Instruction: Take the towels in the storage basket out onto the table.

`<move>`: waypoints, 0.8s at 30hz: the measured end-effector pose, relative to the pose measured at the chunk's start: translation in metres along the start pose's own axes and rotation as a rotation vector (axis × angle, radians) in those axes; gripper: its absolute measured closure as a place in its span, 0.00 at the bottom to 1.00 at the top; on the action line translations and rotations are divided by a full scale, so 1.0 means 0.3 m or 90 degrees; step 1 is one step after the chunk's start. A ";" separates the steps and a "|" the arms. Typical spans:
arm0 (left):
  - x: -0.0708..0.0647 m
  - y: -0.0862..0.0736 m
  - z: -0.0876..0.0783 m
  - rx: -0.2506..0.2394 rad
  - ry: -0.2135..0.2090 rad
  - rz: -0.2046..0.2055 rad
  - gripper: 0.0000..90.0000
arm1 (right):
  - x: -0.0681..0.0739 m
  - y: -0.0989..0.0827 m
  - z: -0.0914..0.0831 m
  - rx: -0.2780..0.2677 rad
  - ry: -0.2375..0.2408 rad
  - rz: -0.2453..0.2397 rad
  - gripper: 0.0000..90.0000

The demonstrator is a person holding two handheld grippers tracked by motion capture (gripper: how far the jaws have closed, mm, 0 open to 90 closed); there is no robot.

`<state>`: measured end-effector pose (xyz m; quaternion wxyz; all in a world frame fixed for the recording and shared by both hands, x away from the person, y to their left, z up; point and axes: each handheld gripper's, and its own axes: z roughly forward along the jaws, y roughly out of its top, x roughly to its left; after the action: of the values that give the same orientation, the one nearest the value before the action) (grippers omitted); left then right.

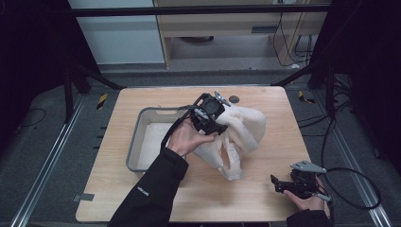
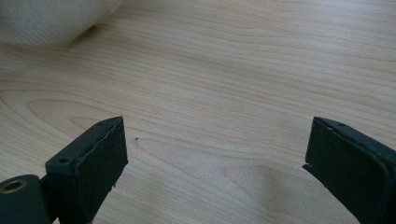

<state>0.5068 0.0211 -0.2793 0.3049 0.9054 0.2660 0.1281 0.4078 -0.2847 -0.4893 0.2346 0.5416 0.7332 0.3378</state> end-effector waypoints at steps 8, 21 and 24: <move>-0.002 -0.028 0.102 0.023 -0.010 -0.007 0.75 | -0.009 -0.004 0.000 -0.007 -0.003 0.003 0.07; -0.036 -0.079 0.245 0.060 -0.044 -0.003 0.73 | -0.012 -0.008 0.004 -0.003 -0.007 0.001 0.07; -0.042 -0.089 0.269 0.066 -0.048 0.000 0.73 | -0.012 -0.008 0.005 -0.003 -0.007 0.002 0.07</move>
<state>0.5174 -0.0072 -0.3597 0.2676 0.9241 0.2607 0.0803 0.4084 -0.2882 -0.4923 0.2391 0.5438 0.7304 0.3371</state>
